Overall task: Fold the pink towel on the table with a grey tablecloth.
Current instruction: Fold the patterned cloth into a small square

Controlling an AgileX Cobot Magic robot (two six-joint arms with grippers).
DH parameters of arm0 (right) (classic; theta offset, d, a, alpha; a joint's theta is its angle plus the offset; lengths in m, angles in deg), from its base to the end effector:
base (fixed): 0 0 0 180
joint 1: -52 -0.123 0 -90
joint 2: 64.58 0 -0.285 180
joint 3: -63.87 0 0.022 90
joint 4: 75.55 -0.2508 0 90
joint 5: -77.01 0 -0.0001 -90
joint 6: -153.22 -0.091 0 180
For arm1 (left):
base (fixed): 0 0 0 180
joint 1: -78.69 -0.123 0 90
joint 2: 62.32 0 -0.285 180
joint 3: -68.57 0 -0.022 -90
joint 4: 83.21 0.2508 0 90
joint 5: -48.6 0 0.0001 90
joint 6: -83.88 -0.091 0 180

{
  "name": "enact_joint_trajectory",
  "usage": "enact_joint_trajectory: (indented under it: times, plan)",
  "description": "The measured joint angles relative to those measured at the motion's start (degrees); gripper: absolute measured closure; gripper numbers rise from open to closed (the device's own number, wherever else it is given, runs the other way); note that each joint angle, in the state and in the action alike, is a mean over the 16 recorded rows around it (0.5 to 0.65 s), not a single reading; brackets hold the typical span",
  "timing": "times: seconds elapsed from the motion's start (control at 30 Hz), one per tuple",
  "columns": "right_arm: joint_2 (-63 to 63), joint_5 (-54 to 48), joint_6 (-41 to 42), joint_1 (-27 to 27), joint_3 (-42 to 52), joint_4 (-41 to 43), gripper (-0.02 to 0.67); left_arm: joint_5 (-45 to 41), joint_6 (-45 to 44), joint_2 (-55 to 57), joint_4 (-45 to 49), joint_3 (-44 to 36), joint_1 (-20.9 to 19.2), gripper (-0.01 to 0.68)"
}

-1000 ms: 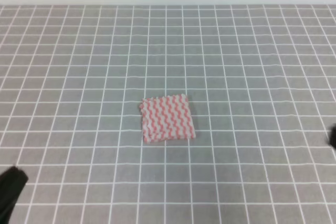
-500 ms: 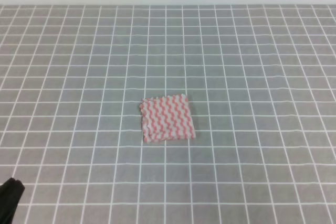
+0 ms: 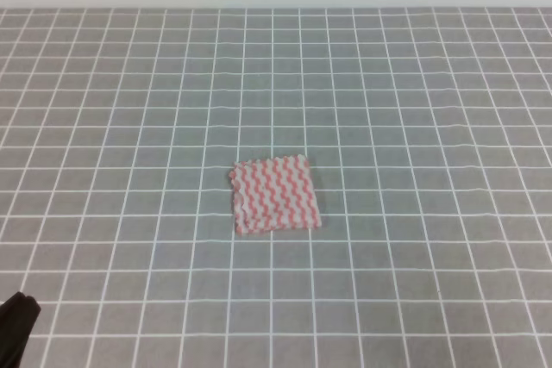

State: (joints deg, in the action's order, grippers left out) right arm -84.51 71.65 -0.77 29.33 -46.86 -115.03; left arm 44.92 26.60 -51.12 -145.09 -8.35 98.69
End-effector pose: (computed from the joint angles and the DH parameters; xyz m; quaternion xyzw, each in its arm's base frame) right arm 0.0654 0.0333 0.2403 -0.0794 0.7230 0.2326 0.6456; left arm 0.0557 -0.0259 0.2088 0.1148 0.6968 -0.1700 0.6873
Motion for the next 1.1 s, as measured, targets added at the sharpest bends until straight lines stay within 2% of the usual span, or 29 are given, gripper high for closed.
enact_joint_trajectory:
  times: [0.27,0.77,1.1]
  plan:
    - [0.5,-0.7,0.1,1.4,0.8,2.6,0.664,0.1,0.0,0.0,0.0,0.0,0.0,0.673]
    - [11.7,-5.0,0.2,13.8,3.7,5.2,0.664,0.1,0.0,0.1,0.0,0.0,0.0,0.673]
    - [13.4,-3.6,-0.4,14.9,5.2,6.1,0.664,0.2,-0.1,0.1,0.0,-0.1,0.0,0.673]
